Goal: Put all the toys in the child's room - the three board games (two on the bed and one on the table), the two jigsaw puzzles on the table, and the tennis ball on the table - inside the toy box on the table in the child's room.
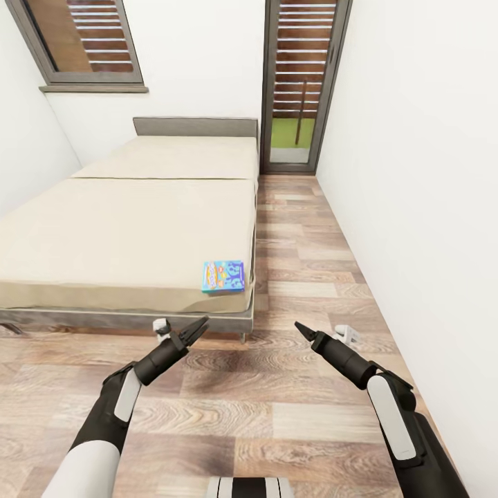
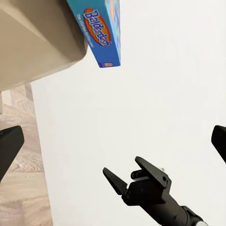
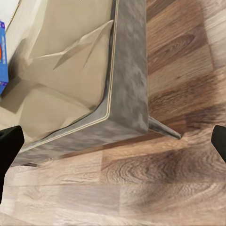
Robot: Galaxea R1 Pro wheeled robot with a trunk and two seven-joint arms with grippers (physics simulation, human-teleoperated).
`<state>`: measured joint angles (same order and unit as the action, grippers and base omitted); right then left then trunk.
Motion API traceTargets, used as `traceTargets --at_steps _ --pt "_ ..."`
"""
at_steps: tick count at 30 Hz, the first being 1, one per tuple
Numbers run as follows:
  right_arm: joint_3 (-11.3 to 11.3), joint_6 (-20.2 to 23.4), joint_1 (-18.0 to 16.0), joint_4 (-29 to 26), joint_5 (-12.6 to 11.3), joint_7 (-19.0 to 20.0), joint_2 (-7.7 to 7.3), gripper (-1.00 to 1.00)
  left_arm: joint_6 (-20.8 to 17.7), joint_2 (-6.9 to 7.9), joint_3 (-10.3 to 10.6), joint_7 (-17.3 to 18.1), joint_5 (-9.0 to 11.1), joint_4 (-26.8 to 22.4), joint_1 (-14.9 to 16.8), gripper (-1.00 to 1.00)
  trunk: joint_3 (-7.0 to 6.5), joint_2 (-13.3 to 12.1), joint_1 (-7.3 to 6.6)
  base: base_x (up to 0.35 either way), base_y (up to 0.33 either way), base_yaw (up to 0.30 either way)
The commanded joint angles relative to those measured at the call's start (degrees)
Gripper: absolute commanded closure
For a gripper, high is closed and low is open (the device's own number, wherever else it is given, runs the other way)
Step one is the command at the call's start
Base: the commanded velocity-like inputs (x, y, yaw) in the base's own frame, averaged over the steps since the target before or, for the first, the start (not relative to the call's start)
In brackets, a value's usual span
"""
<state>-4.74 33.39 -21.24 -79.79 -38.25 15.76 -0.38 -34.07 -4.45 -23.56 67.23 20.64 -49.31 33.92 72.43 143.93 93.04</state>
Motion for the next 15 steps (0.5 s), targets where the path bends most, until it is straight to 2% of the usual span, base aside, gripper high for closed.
traceTargets --at_steps 1,15 --pt "-0.1 0.4 0.0 0.0 -0.1 0.1 0.01 -1.00 -0.5 -0.05 -0.2 0.2 0.0 0.0 0.0 -1.00 0.04 0.0 0.00 0.117 0.000 0.000" --pt "0.0 0.3 0.0 0.0 -0.1 0.1 0.11 -1.00 -0.7 0.06 -0.5 0.2 -0.1 -0.1 -0.1 -1.00 0.04 0.0 0.00 0.052 0.002 0.000"
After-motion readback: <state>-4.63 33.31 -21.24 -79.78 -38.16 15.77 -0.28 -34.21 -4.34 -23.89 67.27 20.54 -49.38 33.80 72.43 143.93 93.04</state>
